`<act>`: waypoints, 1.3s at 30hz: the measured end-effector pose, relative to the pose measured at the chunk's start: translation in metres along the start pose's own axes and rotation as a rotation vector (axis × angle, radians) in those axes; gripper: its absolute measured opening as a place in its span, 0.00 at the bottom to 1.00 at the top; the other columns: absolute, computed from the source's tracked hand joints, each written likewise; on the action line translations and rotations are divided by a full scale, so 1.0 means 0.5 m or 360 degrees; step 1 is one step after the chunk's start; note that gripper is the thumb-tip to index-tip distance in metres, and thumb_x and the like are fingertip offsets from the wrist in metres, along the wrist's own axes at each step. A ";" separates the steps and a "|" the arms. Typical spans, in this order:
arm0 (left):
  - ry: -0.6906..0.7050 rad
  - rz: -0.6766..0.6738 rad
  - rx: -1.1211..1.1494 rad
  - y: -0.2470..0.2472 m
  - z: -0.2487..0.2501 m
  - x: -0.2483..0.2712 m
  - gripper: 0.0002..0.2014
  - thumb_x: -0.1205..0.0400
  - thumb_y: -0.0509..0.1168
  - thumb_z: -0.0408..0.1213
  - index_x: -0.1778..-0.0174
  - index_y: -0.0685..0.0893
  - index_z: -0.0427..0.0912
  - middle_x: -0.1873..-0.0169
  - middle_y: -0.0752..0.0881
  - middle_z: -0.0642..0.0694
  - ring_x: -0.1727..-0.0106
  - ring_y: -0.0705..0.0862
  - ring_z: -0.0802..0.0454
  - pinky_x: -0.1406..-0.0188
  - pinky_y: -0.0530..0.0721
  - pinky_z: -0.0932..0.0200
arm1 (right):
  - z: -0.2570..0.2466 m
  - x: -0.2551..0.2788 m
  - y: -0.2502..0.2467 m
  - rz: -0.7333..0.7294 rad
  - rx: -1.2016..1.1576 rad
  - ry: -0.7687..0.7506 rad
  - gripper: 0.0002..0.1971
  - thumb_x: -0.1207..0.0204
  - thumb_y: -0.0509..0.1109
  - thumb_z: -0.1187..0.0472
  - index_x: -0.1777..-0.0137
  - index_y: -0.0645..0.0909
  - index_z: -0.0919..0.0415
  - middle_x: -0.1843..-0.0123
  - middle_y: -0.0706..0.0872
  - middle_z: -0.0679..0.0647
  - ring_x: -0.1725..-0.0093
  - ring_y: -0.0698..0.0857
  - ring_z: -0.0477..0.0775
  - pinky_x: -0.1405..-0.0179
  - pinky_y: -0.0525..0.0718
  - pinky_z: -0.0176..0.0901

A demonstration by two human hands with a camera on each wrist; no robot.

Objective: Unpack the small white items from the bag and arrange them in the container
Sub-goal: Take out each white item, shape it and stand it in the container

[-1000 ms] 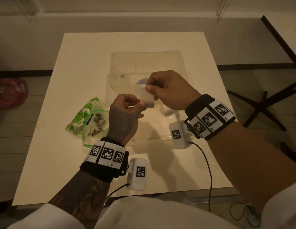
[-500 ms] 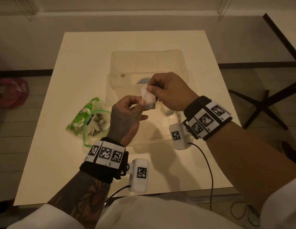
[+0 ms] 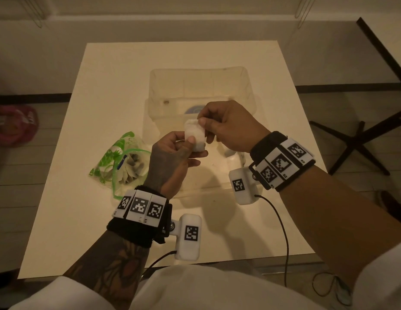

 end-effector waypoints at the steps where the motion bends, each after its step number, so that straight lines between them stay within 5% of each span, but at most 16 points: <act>1: 0.0024 0.0050 -0.0002 -0.002 -0.001 -0.001 0.05 0.16 0.66 0.35 0.46 0.80 0.44 0.60 0.91 0.43 0.59 0.92 0.47 0.68 0.87 0.59 | 0.000 0.000 0.000 -0.0001 0.0003 0.0006 0.06 0.17 0.66 0.64 0.51 0.83 0.63 0.68 0.86 0.49 0.72 0.84 0.41 0.71 0.79 0.27; 9: 0.0124 0.0097 -0.0206 -0.003 -0.005 0.000 0.08 0.21 0.72 0.35 0.48 0.82 0.44 0.60 0.91 0.44 0.62 0.91 0.52 0.69 0.86 0.61 | 0.003 0.001 0.000 0.0035 -0.0008 -0.0001 0.05 0.18 0.67 0.66 0.55 0.82 0.61 0.67 0.84 0.47 0.73 0.82 0.38 0.71 0.79 0.27; 14: 0.0102 0.0020 -0.0392 0.002 -0.002 -0.005 0.04 0.15 0.65 0.40 0.55 0.83 0.52 0.62 0.90 0.50 0.63 0.91 0.56 0.73 0.85 0.62 | 0.009 0.002 -0.008 -0.0011 0.0009 0.0022 0.05 0.19 0.67 0.67 0.53 0.83 0.66 0.72 0.84 0.33 0.73 0.82 0.40 0.73 0.77 0.26; 22: 0.0074 -0.0113 -0.0627 0.016 0.006 -0.029 0.03 0.16 0.65 0.39 0.52 0.84 0.48 0.61 0.91 0.46 0.66 0.91 0.54 0.75 0.83 0.62 | 0.027 0.007 -0.034 -0.0128 0.0199 0.0076 0.03 0.20 0.70 0.61 0.51 0.85 0.58 0.63 0.89 0.52 0.68 0.85 0.43 0.64 0.84 0.32; 30: -0.0285 -0.0178 -0.0655 0.035 -0.016 -0.029 0.05 0.20 0.70 0.36 0.51 0.86 0.40 0.61 0.92 0.46 0.65 0.91 0.52 0.73 0.80 0.63 | 0.060 -0.015 -0.074 -0.0171 0.0496 0.0213 0.03 0.20 0.70 0.62 0.52 0.86 0.59 0.68 0.86 0.49 0.72 0.83 0.40 0.69 0.78 0.28; 39: -0.0469 -0.0263 -0.0833 -0.003 -0.039 -0.016 0.05 0.17 0.68 0.37 0.55 0.87 0.39 0.64 0.92 0.47 0.66 0.91 0.51 0.70 0.81 0.58 | 0.153 -0.027 -0.050 -0.0409 0.0785 0.0548 0.03 0.22 0.71 0.66 0.53 0.86 0.60 0.62 0.89 0.55 0.66 0.88 0.49 0.58 0.85 0.38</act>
Point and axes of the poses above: each hand's wrist, its own x-axis away from the middle knuckle, its own y-axis out of the palm, z = x × y, the point moved 2 cm from there along -x, towards the middle knuckle
